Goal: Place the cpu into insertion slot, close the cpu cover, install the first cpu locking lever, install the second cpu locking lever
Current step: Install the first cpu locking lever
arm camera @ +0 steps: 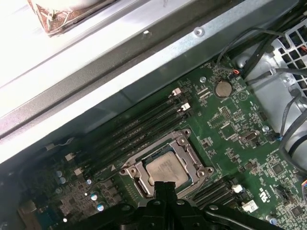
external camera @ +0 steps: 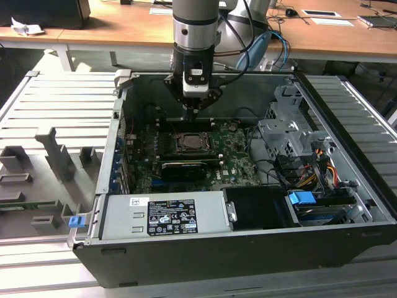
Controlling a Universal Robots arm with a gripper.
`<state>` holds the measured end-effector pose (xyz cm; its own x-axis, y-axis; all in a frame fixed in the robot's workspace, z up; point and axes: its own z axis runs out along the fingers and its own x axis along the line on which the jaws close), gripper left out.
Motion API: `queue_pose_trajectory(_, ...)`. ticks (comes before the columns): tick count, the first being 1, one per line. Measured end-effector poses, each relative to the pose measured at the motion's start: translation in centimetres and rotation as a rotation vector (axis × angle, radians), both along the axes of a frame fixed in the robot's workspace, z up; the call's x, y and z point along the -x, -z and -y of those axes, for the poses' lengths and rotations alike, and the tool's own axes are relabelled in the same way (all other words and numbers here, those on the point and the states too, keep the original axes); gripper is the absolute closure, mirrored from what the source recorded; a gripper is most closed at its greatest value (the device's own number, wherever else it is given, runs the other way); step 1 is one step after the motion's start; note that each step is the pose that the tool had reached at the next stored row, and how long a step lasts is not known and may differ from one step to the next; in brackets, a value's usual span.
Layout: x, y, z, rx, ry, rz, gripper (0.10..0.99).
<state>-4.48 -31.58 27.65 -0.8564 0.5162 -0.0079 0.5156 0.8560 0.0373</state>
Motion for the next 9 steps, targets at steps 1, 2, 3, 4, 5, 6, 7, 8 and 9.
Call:
queue_pose_trajectory(1,0.0,0.0,0.0,0.0,-0.008,0.0,0.98)
queue_pose_trajectory(2,0.0,0.0,0.0,0.0,-0.014,0.0,0.98)
queue_pose_trajectory(3,0.0,0.0,0.0,0.0,-0.021,0.0,0.98)
queue_pose_trajectory(4,0.0,0.0,0.0,0.0,-0.027,0.0,0.98)
queue_pose_trajectory(5,0.0,0.0,0.0,0.0,-0.033,0.0,0.98)
queue_pose_trajectory(6,0.0,0.0,0.0,0.0,-0.037,0.0,0.98)
queue_pose_trajectory(7,0.0,0.0,0.0,0.0,-0.042,0.0,0.98)
queue_pose_trajectory(8,0.0,0.0,0.0,0.0,-0.046,0.0,0.98)
queue_pose_trajectory(9,0.0,0.0,0.0,0.0,-0.052,0.0,0.98)
